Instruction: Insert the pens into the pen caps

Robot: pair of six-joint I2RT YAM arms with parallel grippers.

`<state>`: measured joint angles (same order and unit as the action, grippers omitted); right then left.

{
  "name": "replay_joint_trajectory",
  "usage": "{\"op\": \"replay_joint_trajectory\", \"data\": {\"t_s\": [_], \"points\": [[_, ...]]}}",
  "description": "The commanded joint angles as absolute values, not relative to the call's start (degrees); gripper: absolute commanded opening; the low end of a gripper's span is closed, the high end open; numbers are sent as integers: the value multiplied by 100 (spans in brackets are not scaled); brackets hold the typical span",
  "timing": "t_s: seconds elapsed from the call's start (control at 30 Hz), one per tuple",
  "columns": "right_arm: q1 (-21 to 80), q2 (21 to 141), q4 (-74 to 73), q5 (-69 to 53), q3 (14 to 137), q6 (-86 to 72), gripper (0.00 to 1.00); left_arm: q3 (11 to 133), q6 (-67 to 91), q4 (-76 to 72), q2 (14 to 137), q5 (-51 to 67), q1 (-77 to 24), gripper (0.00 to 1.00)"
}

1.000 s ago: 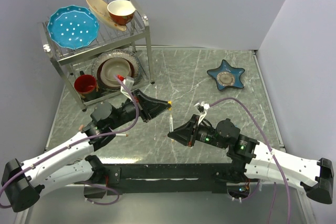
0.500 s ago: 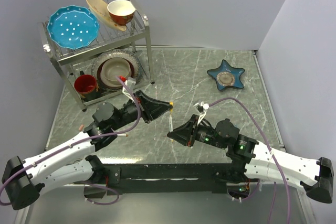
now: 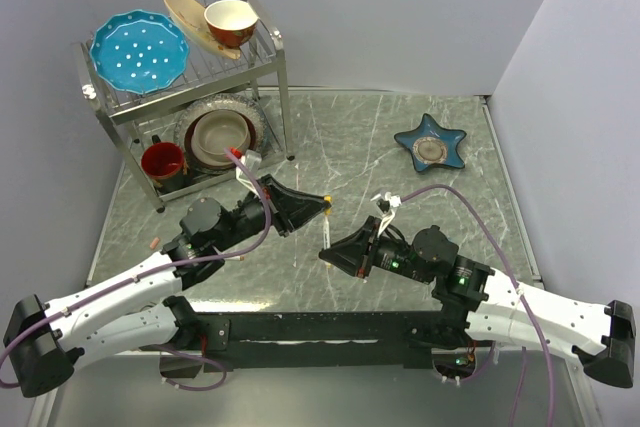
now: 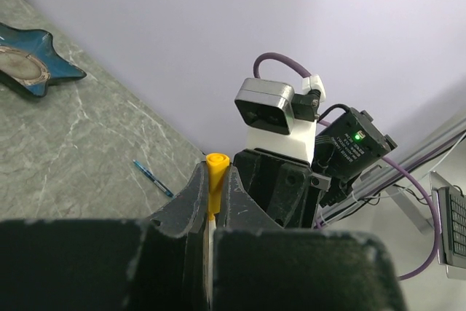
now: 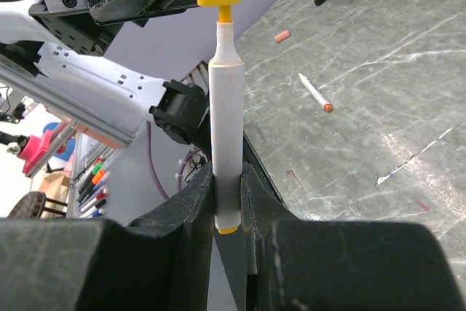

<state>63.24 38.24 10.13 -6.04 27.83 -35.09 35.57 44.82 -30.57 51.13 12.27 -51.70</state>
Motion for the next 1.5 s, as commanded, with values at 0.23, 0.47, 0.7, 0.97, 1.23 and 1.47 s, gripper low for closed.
{"op": "replay_joint_trajectory", "data": {"t_s": [0.23, 0.47, 0.7, 0.97, 1.23, 1.47], "points": [[6381, 3577, 1134, -132, 3129, -3393, 0, 3296, 4570, -3340, 4904, 1090, -5317, 1], [6381, 3586, 1055, 201, 3260, -3261, 0, 3270, 4702, -3419, 5018, 1186, -5414, 1], [6390, 3762, 555, 642, 3744, -2857, 0, 3304, 4852, -3323, 5168, 1020, -5634, 1], [6372, 3612, 484, 624, 3753, -2821, 0, 3507, 4658, -2980, 5186, 958, -5678, 4], [6390, 3586, 545, 203, 3648, -2786, 0, 3709, 4282, -2725, 4756, 1081, -5678, 53], [6381, 3472, 694, -675, 3507, -2751, 0, 4086, 3692, -2092, 4316, 835, -5669, 71]]}}
